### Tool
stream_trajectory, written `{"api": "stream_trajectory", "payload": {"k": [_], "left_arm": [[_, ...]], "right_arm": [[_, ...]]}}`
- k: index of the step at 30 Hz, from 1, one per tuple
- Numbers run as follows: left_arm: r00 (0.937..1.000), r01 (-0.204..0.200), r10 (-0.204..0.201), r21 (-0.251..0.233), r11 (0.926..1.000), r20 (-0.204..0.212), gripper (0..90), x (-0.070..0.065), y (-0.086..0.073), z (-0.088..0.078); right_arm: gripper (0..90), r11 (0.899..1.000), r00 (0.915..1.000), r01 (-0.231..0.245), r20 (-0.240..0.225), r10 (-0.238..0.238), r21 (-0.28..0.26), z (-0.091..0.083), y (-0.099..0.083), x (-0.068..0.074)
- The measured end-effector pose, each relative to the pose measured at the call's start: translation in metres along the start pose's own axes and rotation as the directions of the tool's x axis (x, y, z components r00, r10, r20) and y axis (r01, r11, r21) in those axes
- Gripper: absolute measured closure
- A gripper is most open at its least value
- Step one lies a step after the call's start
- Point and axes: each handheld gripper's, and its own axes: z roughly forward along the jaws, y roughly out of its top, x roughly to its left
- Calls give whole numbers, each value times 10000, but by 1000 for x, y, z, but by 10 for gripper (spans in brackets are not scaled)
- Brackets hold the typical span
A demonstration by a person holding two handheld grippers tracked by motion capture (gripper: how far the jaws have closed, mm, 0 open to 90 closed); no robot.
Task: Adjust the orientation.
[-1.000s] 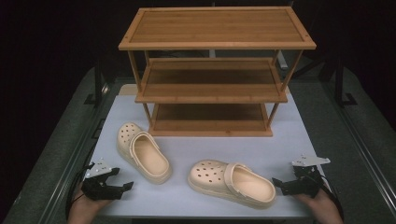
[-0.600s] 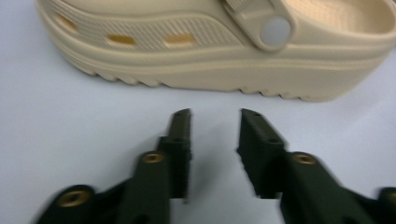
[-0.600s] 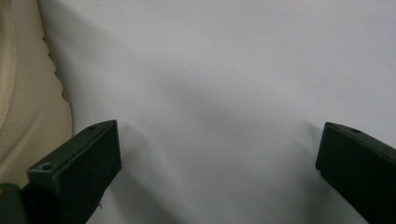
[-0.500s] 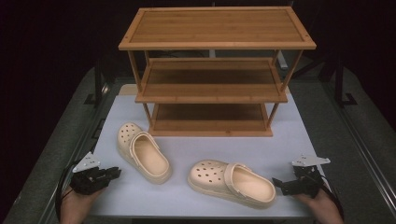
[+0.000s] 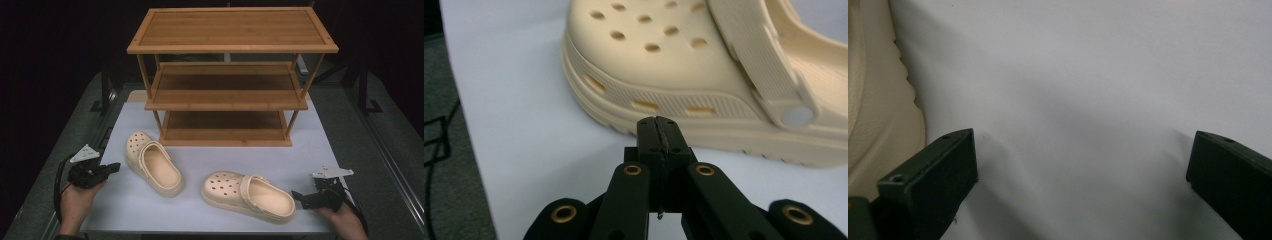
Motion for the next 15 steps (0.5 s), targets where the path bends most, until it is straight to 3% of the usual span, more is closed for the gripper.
{"api": "stream_trajectory", "payload": {"k": [8,15], "left_arm": [[9997,231,-229,-550,9982,40,900,19,26,4],[9988,489,-487,-711,9963,58,900,35,47,17]], "right_arm": [[0,10000,10000,-5,0,5,-13,0,0,0],[0,10000,10000,-6,1,6,-16,0,0,0]]}}
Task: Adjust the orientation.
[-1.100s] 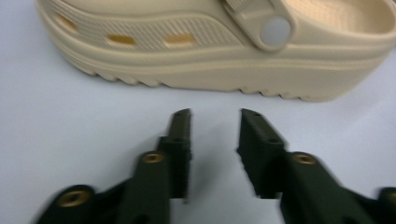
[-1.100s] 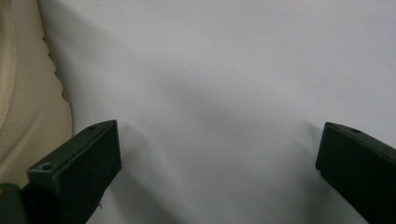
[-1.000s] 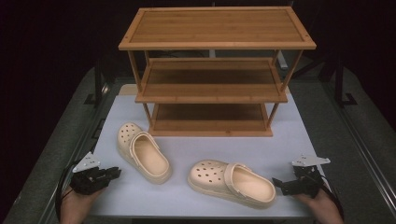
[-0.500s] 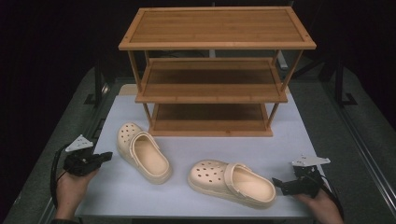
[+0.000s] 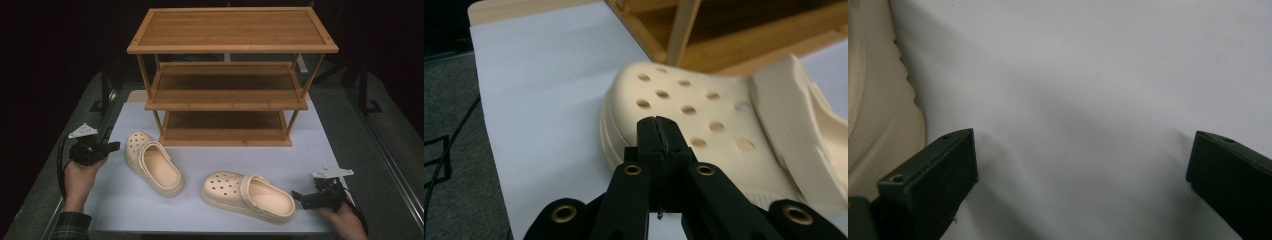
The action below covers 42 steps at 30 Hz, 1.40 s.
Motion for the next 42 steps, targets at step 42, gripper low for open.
{"api": "stream_trajectory", "payload": {"k": [42], "left_arm": [[9995,-280,277,192,9994,151,900,21,21,81]], "right_arm": [[0,10000,10000,25,3,-25,-21,0,0,0]]}}
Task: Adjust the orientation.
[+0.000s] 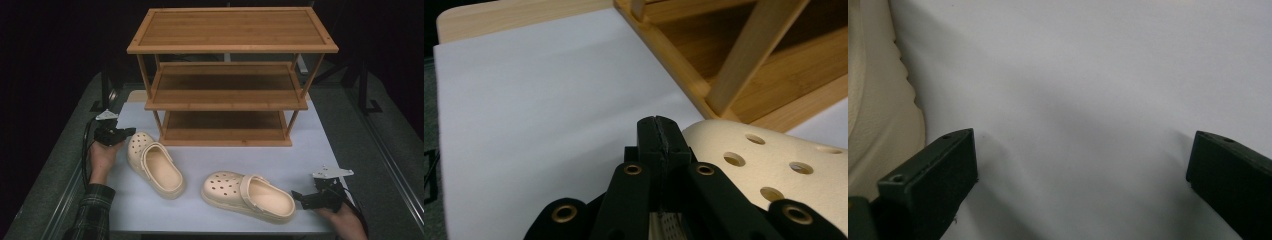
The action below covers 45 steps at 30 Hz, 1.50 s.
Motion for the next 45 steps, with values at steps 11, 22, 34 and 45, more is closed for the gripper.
{"api": "stream_trajectory", "payload": {"k": [11,22,34,45], "left_arm": [[9991,-119,122,-77,9999,402,900,-10,-5,-3],[9940,-438,451,-155,9989,995,900,-25,-7,-3],[9796,-996,987,-40,9950,1750,900,-55,-4,6],[9765,-1098,1086,-35,9939,1860,900,-58,-5,3]], "right_arm": [[0,10000,10000,-4,-1,4,2,0,0,0],[0,10000,10000,-13,-3,13,13,0,0,0],[0,10000,10000,-21,-13,21,14,0,0,0],[0,10000,10000,-22,-13,22,19,0,0,0]]}}
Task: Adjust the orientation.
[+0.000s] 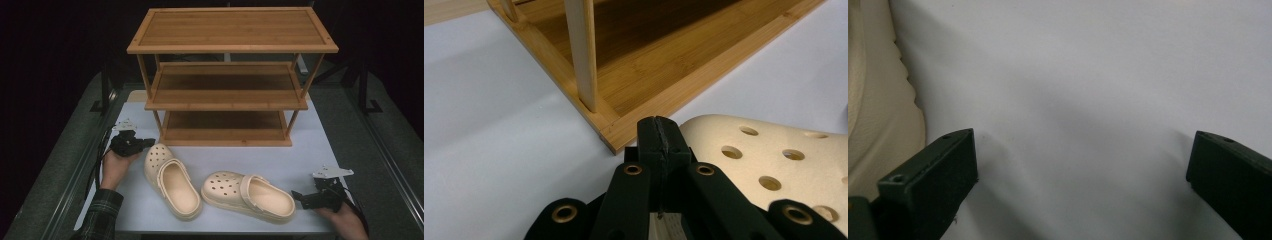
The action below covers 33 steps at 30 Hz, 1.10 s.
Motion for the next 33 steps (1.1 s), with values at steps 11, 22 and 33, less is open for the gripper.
{"api": "stream_trajectory", "payload": {"k": [11,22,33], "left_arm": [[9994,148,-150,-81,9999,-311,900,-16,-27,-51],[9978,638,-630,-459,9969,184,900,-44,-64,-88],[9967,710,-714,120,9974,388,900,-64,-90,-93]], "right_arm": [[0,10000,10000,4,3,-4,-16,0,0,0],[0,10000,10000,17,3,-17,-5,0,0,0],[0,10000,10000,22,8,-22,6,0,0,0]]}}
